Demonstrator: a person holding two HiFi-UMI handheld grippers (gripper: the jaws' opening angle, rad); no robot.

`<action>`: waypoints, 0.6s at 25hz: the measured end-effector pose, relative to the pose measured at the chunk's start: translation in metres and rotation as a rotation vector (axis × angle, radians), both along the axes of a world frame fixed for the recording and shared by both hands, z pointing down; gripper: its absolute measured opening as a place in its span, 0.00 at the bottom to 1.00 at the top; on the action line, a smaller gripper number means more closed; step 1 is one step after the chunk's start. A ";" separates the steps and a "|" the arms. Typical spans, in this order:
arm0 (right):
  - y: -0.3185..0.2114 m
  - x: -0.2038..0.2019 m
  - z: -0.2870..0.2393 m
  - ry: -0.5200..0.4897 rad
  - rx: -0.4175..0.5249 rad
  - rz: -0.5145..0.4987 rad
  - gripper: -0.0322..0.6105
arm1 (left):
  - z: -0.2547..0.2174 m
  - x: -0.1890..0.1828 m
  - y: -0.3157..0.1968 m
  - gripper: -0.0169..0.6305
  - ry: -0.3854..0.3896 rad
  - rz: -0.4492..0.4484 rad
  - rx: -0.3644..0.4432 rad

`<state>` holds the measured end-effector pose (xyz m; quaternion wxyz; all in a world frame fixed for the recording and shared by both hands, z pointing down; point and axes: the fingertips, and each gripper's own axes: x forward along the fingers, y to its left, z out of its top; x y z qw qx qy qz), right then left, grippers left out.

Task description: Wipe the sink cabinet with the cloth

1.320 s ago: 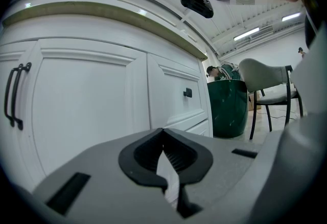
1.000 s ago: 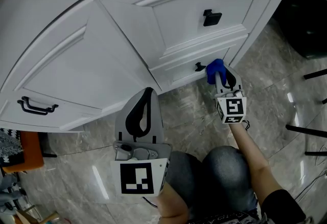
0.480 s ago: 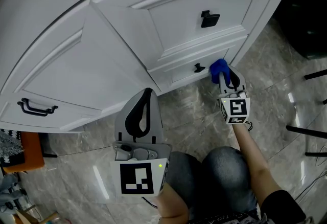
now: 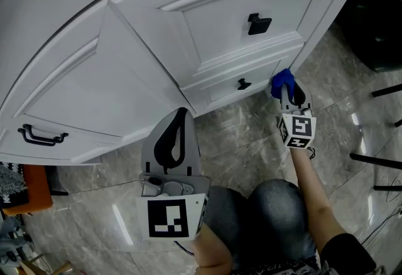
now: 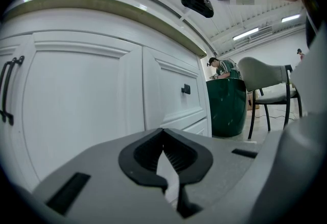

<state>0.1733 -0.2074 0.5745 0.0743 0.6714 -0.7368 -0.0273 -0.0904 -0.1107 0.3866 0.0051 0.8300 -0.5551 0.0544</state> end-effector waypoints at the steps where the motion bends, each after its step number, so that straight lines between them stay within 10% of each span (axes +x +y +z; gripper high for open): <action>1: -0.001 0.003 0.000 0.006 -0.001 0.008 0.14 | 0.000 0.001 0.000 0.03 -0.003 0.006 0.005; 15: 0.031 -0.036 -0.020 -0.087 0.001 -0.087 0.14 | -0.004 -0.006 0.002 0.03 0.007 -0.010 0.014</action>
